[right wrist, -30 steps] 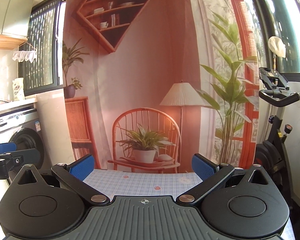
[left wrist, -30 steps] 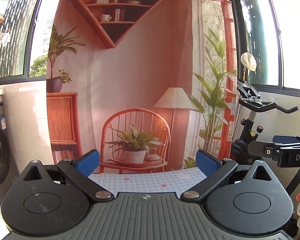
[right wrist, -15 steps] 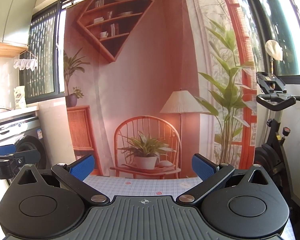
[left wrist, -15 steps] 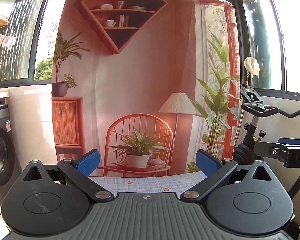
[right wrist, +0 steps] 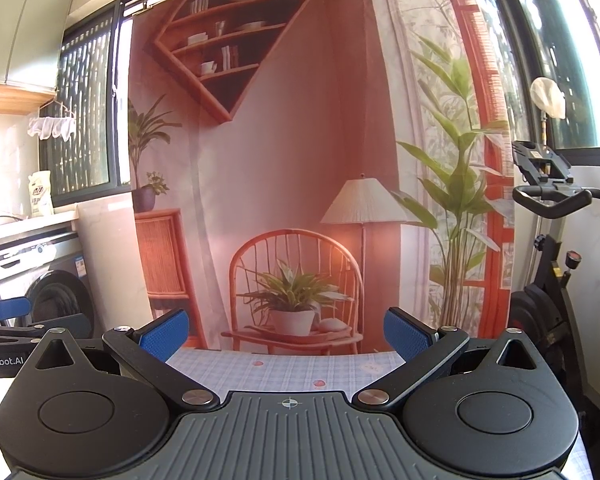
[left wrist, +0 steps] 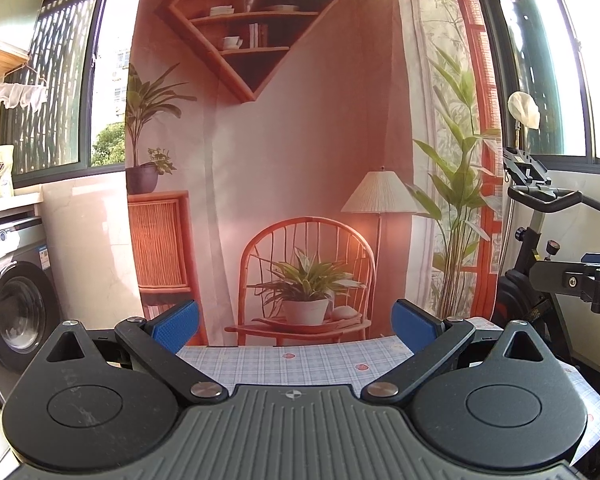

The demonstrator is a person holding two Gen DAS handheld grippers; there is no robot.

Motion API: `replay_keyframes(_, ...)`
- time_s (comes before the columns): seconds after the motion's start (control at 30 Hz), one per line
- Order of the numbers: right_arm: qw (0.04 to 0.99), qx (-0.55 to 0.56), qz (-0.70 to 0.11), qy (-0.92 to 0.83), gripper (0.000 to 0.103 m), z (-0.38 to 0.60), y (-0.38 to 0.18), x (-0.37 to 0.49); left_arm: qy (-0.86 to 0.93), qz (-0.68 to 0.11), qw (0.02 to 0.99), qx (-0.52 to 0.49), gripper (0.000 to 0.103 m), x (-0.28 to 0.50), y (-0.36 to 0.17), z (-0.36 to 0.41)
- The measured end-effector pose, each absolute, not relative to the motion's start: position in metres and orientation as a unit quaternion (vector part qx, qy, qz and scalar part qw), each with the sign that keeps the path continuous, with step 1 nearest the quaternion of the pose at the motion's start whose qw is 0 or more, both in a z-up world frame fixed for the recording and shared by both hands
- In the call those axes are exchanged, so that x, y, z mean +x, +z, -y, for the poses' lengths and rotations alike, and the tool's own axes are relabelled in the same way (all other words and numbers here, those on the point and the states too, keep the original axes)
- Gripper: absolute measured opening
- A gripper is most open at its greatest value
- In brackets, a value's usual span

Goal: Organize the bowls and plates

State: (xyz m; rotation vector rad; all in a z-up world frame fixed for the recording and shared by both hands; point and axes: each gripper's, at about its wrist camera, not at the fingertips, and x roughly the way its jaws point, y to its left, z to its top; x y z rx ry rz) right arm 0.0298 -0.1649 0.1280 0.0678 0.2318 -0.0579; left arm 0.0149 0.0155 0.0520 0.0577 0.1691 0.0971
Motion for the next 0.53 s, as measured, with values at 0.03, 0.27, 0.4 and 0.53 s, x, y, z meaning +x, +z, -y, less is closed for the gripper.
replay_keyframes(0.03,0.992,0.035,-0.116,-0.03,0.103,0.1655,0.1275,0.0298,0.045,-0.085,0.995,0.026,0.103,0.0146,0.0523,-0.0172)
replay_keyframes(0.27,0.992,0.038,-0.119,-0.035,0.103,0.1681,0.1247,0.0298,0.032,-0.096,0.995,0.007,0.103,0.0185,0.0522,-0.0236)
replay_keyframes(0.4,0.991,0.04,-0.12,-0.036,0.103,0.1705,0.1248,0.0311,0.036,-0.095,0.995,0.003,0.103,0.0189,0.0518,-0.024)
replay_keyframes(0.53,0.991,0.041,-0.122,-0.037,0.103,0.1721,0.1238,0.0313,0.037,-0.092,0.995,-0.001,0.103,0.0186,0.0528,-0.0242)
